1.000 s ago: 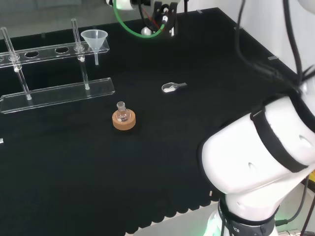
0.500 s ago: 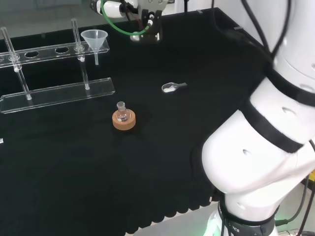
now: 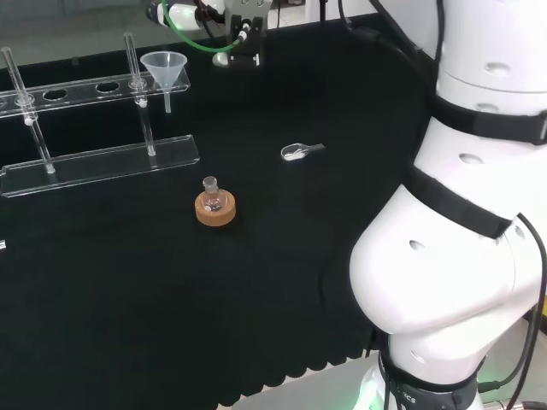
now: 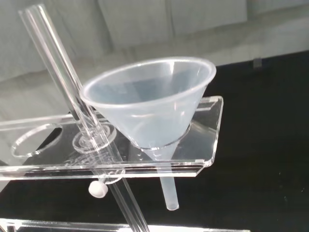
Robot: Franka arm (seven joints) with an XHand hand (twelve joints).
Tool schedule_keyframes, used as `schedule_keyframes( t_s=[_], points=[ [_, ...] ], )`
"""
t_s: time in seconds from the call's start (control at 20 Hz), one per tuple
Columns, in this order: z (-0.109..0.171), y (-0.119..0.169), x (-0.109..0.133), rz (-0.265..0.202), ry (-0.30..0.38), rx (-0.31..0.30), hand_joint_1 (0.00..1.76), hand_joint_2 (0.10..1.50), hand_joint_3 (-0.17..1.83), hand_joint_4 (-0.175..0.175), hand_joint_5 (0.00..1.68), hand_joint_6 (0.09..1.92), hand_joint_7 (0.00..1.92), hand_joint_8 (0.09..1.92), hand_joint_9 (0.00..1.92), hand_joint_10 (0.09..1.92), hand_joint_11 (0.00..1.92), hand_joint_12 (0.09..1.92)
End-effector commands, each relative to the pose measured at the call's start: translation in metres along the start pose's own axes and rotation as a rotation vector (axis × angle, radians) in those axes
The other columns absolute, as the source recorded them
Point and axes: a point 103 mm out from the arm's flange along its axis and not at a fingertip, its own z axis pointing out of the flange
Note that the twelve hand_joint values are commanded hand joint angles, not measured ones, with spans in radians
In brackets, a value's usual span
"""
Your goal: Pick up the funnel from the transparent funnel stand.
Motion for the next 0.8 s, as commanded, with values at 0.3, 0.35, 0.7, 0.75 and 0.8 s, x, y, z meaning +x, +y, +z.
schedule_keyframes(
  t_s=[0.3, 0.35, 0.7, 0.75, 0.8],
  points=[
    [0.040, 0.008, 0.008, -0.011, 0.023, 0.143, 0.15, 0.74, 0.43, -0.009, 0.24, 0.09, 0.00, 0.66, 0.19, 0.88, 0.03, 1.54],
    [0.044, 0.008, 0.009, -0.013, 0.026, 0.151, 0.16, 0.73, 0.43, -0.009, 0.23, 0.09, 0.00, 0.66, 0.19, 0.88, 0.03, 1.54],
    [0.071, 0.007, 0.021, -0.023, 0.052, 0.252, 0.14, 0.71, 0.42, -0.005, 0.22, 0.09, 0.00, 0.60, 0.17, 0.89, 0.01, 1.55],
    [0.075, 0.006, 0.022, -0.029, 0.054, 0.263, 0.14, 0.71, 0.42, -0.004, 0.21, 0.09, 0.00, 0.59, 0.16, 0.89, 0.01, 1.55],
    [0.078, 0.006, 0.022, -0.029, 0.053, 0.270, 0.14, 0.70, 0.42, -0.003, 0.21, 0.09, 0.00, 0.59, 0.16, 0.89, 0.01, 1.55]
  ],
)
